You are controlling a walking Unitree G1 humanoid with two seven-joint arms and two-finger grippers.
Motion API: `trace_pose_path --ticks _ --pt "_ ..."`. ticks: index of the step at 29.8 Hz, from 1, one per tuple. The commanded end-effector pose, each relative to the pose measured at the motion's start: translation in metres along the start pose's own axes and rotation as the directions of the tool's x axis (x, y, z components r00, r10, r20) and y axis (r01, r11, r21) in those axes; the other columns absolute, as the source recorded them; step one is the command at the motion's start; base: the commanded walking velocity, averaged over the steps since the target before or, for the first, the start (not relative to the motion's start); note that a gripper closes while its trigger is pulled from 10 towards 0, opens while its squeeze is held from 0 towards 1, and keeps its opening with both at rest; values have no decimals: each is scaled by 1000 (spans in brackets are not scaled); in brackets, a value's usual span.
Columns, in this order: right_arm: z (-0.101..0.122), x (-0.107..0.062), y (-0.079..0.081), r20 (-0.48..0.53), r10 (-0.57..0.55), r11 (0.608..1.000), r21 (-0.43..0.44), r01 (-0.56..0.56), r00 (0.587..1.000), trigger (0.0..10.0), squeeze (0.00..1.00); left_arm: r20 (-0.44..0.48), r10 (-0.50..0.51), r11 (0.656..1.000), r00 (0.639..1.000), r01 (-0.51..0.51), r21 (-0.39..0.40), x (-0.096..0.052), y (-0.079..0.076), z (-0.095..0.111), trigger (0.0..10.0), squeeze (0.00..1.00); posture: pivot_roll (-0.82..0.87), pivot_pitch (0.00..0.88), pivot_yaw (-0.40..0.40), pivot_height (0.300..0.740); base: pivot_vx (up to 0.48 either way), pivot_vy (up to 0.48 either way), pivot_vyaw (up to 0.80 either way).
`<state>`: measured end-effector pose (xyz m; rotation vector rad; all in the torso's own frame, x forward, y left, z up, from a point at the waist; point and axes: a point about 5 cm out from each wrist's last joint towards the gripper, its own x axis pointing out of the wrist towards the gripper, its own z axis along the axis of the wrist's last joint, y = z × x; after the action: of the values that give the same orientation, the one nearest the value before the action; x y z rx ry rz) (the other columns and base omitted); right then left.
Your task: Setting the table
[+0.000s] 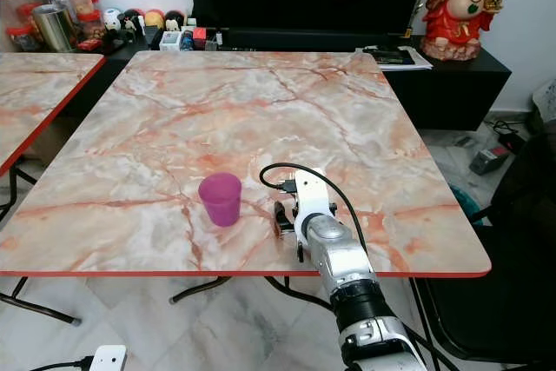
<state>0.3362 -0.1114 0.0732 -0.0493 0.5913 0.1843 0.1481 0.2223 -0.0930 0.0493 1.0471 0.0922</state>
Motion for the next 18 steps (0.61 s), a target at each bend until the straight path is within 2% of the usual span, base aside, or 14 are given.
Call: trace_pose_path --ticks 1,17,18 --pt "3 1 1 -4 -1 1000 8 1 1000 10000 0 -13 -4 1000 1000 4 12 0 0 -3 10000 0 -5 0 -39 740 0 0 0" --pt "-6 3 0 -24 -11 1000 -10 10 1000 10000 0 -24 -7 1000 1000 7 13 -1 1 -8 10000 0 -2 0 -42 740 0 0 0" --pt "-6 3 0 -18 -13 1000 -11 13 1000 431 0 -25 -8 1000 1000 8 12 -2 1 -8 10000 0 -2 0 -42 740 0 0 0"
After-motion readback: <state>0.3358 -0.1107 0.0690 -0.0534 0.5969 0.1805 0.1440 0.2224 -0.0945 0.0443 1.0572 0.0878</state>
